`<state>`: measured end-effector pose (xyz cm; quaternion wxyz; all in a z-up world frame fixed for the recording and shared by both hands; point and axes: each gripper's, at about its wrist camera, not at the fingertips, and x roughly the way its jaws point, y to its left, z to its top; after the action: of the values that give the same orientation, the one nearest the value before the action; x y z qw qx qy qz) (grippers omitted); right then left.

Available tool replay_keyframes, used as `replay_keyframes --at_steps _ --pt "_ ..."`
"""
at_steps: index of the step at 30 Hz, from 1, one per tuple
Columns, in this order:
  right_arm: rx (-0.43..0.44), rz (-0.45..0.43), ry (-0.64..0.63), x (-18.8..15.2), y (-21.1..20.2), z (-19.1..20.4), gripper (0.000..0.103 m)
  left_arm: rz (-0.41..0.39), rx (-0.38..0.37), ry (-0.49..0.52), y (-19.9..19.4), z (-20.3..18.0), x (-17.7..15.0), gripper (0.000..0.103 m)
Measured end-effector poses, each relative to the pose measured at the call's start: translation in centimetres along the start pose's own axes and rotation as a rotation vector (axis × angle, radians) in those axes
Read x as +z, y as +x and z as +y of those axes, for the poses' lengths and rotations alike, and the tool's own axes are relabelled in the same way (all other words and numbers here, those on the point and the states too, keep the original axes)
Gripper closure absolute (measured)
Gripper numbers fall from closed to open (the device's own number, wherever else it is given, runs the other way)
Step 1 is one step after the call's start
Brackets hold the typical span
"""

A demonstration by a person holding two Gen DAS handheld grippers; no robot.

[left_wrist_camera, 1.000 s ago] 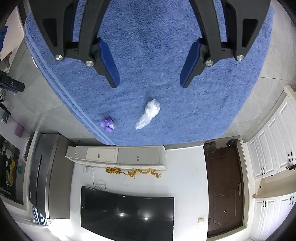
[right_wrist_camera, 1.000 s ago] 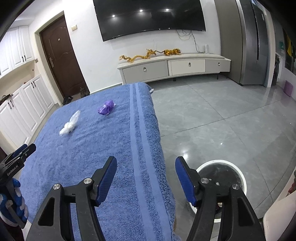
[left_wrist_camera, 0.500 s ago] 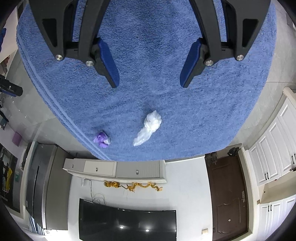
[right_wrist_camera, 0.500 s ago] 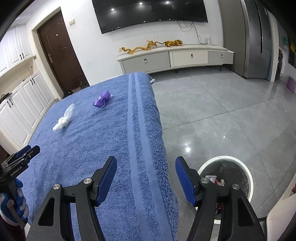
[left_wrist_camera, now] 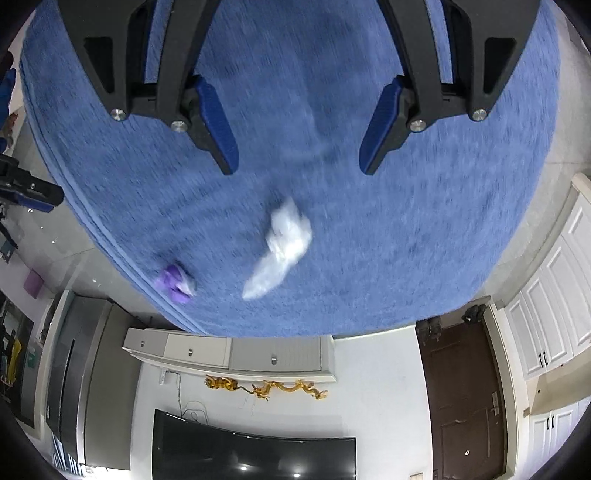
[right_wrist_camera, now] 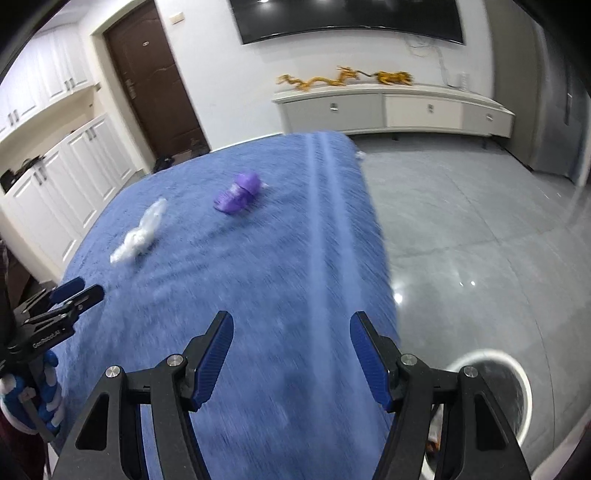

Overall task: Collect trash
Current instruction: 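Grasp the clear plastic bag with the left gripper while the right grasps the purple wrapper, then carry the clear bag and purple wrapper with both grippers over the trash bin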

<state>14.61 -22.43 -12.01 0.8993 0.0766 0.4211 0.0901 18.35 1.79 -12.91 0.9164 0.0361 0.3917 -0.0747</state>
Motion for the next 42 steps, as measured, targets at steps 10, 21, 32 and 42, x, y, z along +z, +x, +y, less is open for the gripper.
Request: replay_keyframes --at_steps 10,21,32,42 --pt "0.114 -0.019 -0.038 8.2 7.6 3.3 0.04 0.043 0.01 0.03 6.4 0.0 5.2 0.037" --pt "0.072 0.031 -0.017 9.7 13.1 3.6 0.06 0.097 -0.007 -0.021 8.8 0.5 5.1 0.068" --pt "0.155 -0.038 -0.045 6.9 6.1 4.1 0.075 0.047 -0.049 -0.055 4.3 0.3 3.2 0.072" --pt "0.18 -0.117 -0.07 0.5 -4.3 3.8 0.075 -0.05 -0.074 0.004 -4.3 -1.6 0.9 0.072"
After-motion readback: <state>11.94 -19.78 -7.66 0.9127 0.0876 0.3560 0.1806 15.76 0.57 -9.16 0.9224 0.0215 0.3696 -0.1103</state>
